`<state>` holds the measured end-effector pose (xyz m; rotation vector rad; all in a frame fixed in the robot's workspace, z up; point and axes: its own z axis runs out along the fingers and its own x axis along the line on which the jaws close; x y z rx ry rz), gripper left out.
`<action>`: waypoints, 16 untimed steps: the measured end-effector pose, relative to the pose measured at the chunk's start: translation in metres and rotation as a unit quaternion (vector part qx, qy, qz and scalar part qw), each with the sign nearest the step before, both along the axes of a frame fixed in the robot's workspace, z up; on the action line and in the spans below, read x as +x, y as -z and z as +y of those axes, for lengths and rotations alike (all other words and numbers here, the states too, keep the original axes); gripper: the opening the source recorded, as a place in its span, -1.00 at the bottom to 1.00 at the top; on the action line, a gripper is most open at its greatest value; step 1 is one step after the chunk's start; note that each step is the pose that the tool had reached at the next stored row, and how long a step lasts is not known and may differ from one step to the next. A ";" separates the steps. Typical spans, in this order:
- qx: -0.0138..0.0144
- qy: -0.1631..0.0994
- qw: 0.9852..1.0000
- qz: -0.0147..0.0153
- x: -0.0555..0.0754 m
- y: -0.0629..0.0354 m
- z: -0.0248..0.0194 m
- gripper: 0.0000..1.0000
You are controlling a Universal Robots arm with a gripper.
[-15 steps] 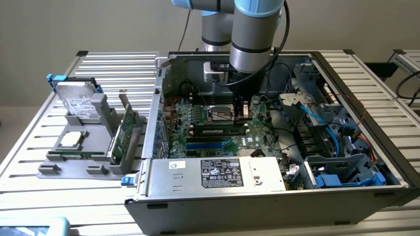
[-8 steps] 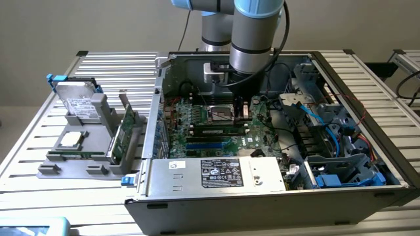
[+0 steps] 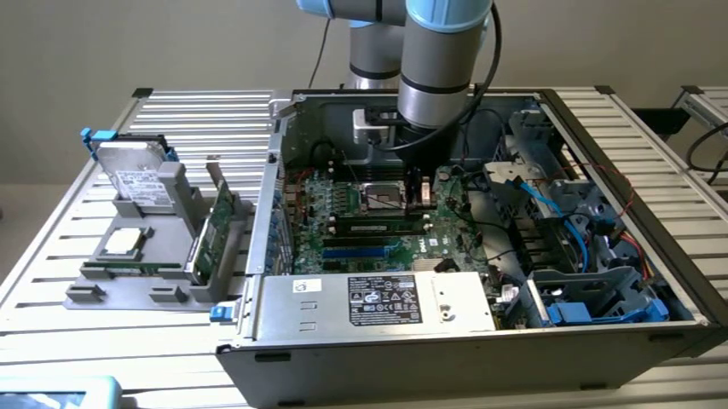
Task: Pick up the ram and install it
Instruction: 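Press down the ram until it locks into place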
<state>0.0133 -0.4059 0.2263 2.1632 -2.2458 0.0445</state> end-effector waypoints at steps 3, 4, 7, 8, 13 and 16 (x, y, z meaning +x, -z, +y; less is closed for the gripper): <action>0.000 0.000 1.000 0.000 -0.001 -0.0084 0.0001 -0.79; 0.000 0.000 1.000 0.000 -0.003 -0.0106 0.0000 -0.79; -0.001 0.000 1.000 -0.001 -0.007 -0.0139 0.0000 -0.79; -0.002 0.000 1.000 -0.001 -0.009 -0.0143 0.0001 -0.79; -0.004 0.000 1.000 -0.001 -0.020 -0.0148 0.0000 -0.79; -0.004 0.000 1.000 -0.001 -0.028 -0.0148 0.0001 -0.79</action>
